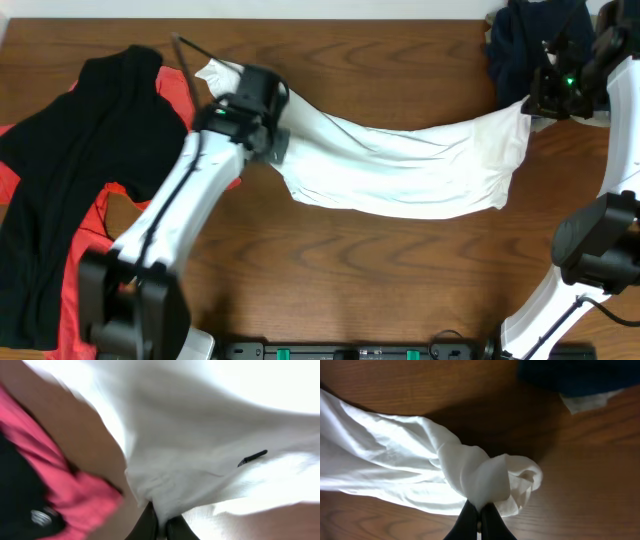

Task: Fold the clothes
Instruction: 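Lift the white shirt with both grippers and spread it across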

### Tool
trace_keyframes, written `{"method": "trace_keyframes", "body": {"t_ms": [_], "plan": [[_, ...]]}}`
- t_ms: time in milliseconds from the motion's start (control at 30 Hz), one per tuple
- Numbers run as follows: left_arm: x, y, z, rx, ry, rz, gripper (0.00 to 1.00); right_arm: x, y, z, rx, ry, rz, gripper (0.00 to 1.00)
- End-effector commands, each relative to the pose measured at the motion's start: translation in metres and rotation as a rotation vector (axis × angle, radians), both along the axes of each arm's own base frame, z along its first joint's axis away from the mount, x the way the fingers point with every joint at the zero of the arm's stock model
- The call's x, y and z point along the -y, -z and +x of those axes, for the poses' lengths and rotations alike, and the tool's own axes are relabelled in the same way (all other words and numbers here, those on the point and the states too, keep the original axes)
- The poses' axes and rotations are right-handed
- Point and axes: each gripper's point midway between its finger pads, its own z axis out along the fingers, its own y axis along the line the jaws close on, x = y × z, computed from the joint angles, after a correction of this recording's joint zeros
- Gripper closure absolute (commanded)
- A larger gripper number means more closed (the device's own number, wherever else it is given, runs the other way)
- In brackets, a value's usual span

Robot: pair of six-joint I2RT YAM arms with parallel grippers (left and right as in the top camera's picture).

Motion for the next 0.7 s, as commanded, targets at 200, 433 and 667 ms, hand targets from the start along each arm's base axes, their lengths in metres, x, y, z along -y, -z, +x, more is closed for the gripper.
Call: {"method": "trace_keyframes", "body": {"t_ms": [200, 433, 667], "plan": [[-0.069, -0.2, 0.037, 0.533, -0.191, -0.071, 0.94, -0.012, -0.108, -0.018, 0.308, -0.004, -0.049, 0.99], [-0.132, -0.295, 0.017, 0.817, -0.372, -0.022, 0.94, 0.01, -0.184, -0.046, 0.544, 0.066, -0.134, 0.99], [-0.145, -0.314, 0.005, 0.876, -0.405, -0.02, 0.94, 0.024, -0.186, -0.062, 0.526, 0.113, -0.142, 0.99]]}}
